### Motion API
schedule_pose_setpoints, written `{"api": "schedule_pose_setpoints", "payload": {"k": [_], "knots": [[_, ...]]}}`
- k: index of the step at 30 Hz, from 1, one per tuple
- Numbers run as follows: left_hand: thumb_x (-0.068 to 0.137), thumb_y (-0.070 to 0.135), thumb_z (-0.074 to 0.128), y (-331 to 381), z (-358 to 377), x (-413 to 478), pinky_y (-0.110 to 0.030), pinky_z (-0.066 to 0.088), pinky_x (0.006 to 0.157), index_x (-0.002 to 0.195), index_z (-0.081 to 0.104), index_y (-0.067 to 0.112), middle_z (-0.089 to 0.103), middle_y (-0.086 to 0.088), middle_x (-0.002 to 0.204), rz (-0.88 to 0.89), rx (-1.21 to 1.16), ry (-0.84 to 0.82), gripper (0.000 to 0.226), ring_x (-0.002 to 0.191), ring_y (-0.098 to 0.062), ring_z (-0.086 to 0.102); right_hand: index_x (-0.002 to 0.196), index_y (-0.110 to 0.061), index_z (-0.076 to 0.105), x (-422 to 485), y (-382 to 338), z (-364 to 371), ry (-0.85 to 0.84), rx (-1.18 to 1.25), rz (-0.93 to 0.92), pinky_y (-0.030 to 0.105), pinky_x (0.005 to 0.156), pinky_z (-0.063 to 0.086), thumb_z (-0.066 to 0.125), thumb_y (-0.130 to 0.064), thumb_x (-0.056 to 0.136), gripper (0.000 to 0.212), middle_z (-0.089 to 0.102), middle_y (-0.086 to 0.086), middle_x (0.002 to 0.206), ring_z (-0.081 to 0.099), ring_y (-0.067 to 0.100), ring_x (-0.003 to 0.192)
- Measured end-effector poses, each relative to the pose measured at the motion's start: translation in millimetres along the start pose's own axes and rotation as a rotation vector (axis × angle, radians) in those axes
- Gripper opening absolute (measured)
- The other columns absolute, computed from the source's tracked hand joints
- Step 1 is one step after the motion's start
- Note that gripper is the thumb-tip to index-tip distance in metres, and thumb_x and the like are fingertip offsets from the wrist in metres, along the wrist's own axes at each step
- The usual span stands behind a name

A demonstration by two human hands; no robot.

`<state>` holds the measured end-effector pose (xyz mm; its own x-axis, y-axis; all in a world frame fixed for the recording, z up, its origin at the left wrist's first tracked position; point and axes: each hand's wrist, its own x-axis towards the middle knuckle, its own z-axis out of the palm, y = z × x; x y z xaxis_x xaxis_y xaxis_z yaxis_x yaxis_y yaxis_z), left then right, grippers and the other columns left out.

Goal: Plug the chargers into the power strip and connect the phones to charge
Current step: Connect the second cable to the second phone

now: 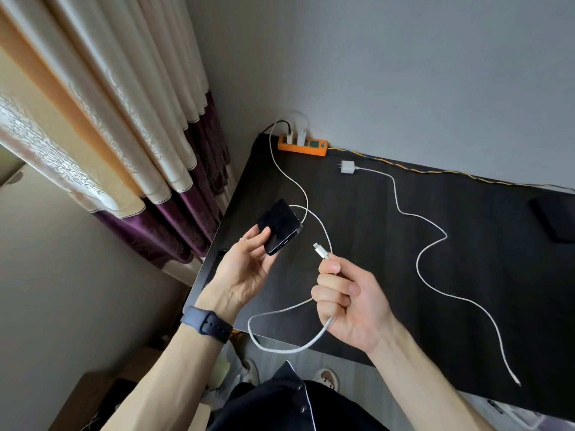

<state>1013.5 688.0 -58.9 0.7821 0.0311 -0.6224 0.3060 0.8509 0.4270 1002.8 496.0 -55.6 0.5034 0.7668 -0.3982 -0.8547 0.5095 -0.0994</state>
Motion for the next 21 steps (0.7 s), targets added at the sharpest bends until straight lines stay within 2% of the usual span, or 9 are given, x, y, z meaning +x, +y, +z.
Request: {"api": "schedule_pose_setpoints", "payload": {"k": [2,5,11,15,18,21], "knots": [[0.094,0.0,0.056,-4,2,-1,-0.024,0.061,0.059,0.103,0.059,0.01,0.076,-0.012,0.086,-0.02,0.005,0.009,0.013,0.071,-0.018,0.075,0.065,-0.016,0.056,1,3,3,0.131,-0.076,-0.027,0.019,0.043,0.011,0.051,-0.026,0.098,0.034,0.03,-0.009,0.04,0.015,0.007,0.045],[0.094,0.001,0.058,-12,4,-2,-0.023,0.061,0.06,0.101,0.061,0.007,0.075,-0.014,0.087,-0.048,0.023,0.011,0.01,0.073,-0.019,0.075,0.061,-0.016,0.053,1,10,7,0.254,-0.233,-0.074,0.018,0.042,0.011,0.051,-0.029,0.093,0.035,0.025,-0.009,0.041,0.016,0.006,0.042],[0.092,0.0,0.061,-26,0,-2,-0.024,0.061,0.062,0.115,0.059,0.005,0.075,-0.014,0.091,-0.079,0.033,0.037,0.024,0.076,-0.018,0.074,0.06,-0.016,0.052,5,19,9,0.294,-0.326,-0.111,0.019,0.042,0.013,0.045,-0.032,0.101,0.045,0.025,-0.008,0.044,0.017,0.006,0.043],[0.091,0.001,0.063,-30,-3,-1,-0.024,0.06,0.062,0.133,0.054,0.001,0.069,-0.02,0.118,-0.086,0.027,0.041,0.043,0.089,-0.022,0.073,0.059,-0.016,0.053,4,21,10,0.34,-0.368,-0.159,0.02,0.043,0.014,0.043,-0.033,0.104,0.049,0.027,-0.007,0.045,0.019,0.007,0.044],[0.091,0.0,0.063,-30,-3,0,-0.025,0.06,0.062,0.136,0.05,0.001,0.068,-0.021,0.121,-0.081,-0.005,0.043,0.047,0.089,-0.023,0.073,0.057,-0.016,0.056,2,21,11,0.369,-0.404,-0.179,0.02,0.042,0.018,0.041,-0.032,0.105,0.054,0.03,-0.005,0.044,0.022,0.006,0.042],[0.091,-0.001,0.062,-31,-2,0,-0.025,0.061,0.064,0.129,0.055,0.001,0.07,-0.021,0.114,-0.074,-0.023,0.041,0.038,0.091,-0.023,0.073,0.056,-0.016,0.057,1,21,11,0.383,-0.403,-0.186,0.02,0.042,0.018,0.041,-0.032,0.106,0.055,0.031,-0.004,0.045,0.023,0.006,0.041]]}}
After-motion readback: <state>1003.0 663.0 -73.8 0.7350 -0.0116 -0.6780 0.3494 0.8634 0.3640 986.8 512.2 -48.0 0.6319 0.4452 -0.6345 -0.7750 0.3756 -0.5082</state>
